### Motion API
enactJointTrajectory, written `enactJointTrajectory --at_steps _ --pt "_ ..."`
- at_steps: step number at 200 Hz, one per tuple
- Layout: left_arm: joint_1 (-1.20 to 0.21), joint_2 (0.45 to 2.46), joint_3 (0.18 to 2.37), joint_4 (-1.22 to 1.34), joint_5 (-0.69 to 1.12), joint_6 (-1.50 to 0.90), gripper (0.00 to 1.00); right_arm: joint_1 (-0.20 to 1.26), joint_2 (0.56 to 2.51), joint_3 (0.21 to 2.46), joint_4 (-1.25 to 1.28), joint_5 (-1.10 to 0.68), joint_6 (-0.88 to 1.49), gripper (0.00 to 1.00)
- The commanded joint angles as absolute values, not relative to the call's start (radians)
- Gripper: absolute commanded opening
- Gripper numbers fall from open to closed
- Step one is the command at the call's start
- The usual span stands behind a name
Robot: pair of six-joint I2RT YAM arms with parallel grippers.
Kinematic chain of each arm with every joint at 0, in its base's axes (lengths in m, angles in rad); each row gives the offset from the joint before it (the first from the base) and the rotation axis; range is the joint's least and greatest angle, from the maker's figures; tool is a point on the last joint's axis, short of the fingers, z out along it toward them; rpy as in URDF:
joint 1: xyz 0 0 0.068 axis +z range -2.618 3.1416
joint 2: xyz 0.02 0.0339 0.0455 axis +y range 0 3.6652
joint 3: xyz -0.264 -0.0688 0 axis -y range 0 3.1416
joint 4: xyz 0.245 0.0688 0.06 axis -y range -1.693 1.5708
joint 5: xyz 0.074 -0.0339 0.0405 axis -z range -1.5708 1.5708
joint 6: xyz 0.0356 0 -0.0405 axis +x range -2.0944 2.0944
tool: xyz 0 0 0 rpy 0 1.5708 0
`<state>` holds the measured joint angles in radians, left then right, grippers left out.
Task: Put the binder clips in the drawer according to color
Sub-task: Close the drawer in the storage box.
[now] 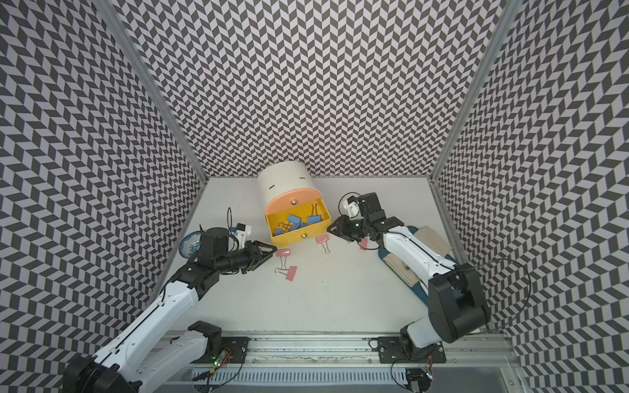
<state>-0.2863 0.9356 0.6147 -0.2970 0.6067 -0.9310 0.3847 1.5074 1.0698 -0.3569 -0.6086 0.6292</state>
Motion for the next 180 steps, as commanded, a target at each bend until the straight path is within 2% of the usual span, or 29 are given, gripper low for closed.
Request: enactJointTrajectory --at_steps 1,180 --pt "-0.267 0.962 0.607 -0.255 0.636 -0.889 0.42 0.376 1.532 1.1 -0.299 -0.63 0.633 0.32" --pt "-0.171 1.117 0.644 -0.182 0.667 -0.852 0.42 0.367 1.629 1.149 -0.265 -0.661 0.643 0.31"
